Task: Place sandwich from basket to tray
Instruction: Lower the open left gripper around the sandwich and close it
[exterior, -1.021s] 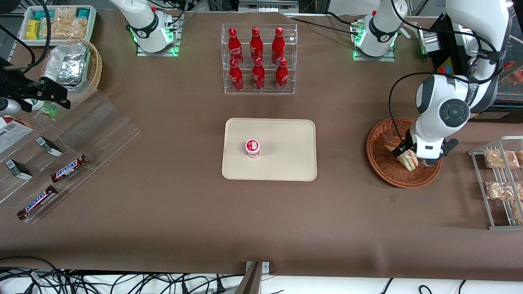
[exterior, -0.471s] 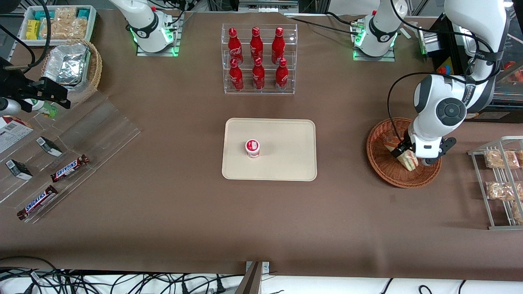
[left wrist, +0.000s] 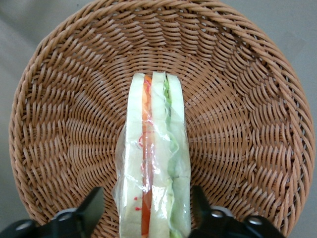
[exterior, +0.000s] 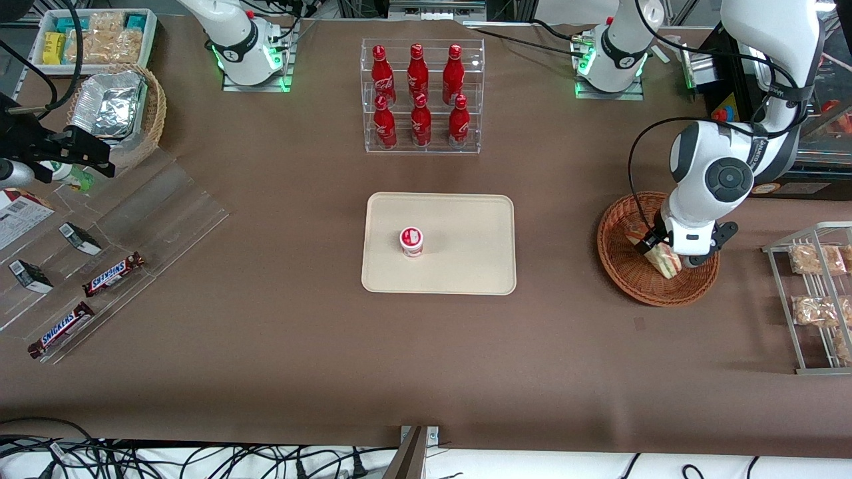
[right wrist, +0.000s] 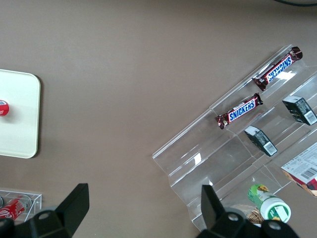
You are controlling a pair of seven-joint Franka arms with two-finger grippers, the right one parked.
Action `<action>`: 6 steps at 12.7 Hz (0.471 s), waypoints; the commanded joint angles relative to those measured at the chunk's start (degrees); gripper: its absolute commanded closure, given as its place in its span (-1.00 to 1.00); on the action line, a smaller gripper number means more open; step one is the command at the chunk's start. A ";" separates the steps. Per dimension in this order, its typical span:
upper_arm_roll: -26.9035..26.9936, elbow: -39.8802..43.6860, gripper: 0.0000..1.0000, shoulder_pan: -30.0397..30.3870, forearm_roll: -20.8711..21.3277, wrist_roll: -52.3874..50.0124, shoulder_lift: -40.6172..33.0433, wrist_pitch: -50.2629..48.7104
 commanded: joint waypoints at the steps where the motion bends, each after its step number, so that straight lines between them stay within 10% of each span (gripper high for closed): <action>1: -0.15 -0.54 0.40 -0.02 1.81 -1.47 -0.43 0.66; 6: -2.77 6.19 0.43 -0.02 1.81 -0.51 -2.01 -10.72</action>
